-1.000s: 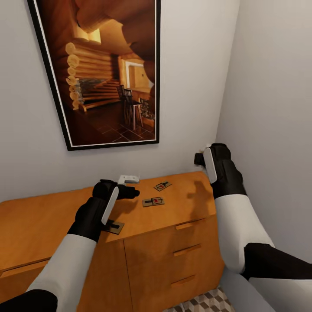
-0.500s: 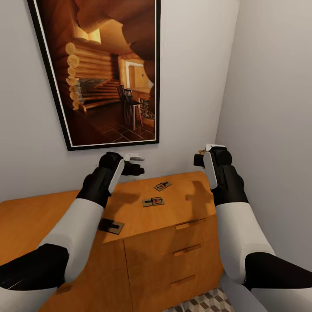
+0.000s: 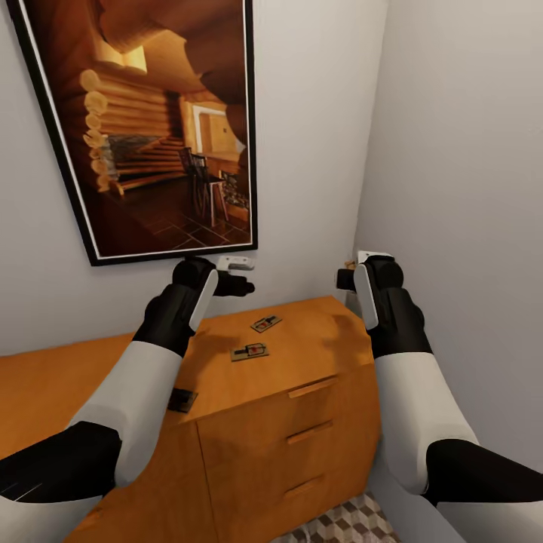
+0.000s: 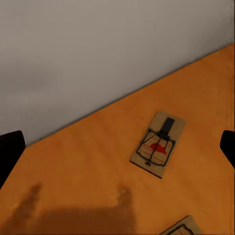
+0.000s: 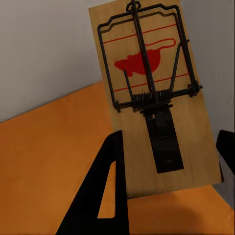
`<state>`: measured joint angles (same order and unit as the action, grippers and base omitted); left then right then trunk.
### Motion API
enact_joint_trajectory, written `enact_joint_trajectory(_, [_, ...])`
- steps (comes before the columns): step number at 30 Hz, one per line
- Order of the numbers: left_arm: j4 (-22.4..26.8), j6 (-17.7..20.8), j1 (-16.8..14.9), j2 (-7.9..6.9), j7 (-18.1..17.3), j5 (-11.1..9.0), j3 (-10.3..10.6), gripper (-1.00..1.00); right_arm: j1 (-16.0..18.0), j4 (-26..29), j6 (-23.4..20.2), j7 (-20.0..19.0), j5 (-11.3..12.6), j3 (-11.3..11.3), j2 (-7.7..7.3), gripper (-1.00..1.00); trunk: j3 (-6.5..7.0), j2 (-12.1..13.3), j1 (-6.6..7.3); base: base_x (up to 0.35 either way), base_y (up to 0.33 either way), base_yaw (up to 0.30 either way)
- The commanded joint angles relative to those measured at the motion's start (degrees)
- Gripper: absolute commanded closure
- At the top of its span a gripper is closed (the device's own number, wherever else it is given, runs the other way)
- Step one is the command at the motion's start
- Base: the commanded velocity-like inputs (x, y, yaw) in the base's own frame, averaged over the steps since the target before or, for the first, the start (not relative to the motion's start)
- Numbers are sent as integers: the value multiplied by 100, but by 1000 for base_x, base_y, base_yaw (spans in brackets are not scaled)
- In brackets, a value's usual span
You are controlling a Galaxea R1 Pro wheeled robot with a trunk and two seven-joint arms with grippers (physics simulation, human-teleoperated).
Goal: Take the four mousetraps from the cabinet in the bathroom and place them on the bathroom floor. Make sure all four end up on the same floor surface, and ensure that at least two of them are either under or directly next to the same bathroom sink.
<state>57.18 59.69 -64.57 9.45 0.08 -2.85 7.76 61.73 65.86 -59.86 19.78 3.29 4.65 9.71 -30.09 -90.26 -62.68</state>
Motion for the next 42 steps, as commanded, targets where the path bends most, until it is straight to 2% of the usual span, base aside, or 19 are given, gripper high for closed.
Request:
enact_joint_trajectory(1, [8,25,-4,1,10,-29,3,-100,6,4,-14,35,33,6,8,100,-7,-4,0,0,0,-238])
enact_joint_trajectory(11, [12,25,-6,-9,10,-60,282,-100,5,5,-14,21,30,1,28,100,-7,-4,0,0,0,-142])
enact_joint_trajectory(27, [-57,25,-3,-19,2,-83,352,-100,5,-1,-14,-186,26,0,28,100,-7,-4,0,0,0,-39])
enact_joint_trajectory(35, [-259,30,-5,-21,8,-84,379,-100,5,0,-14,-281,23,-6,28,100,-7,-4,0,0,0,-34])
enact_joint_trajectory(42, [-426,31,-5,-22,-108,-94,569,-100,5,2,-14,-408,24,-9,28,100,-7,-4,0,0,0,-4])
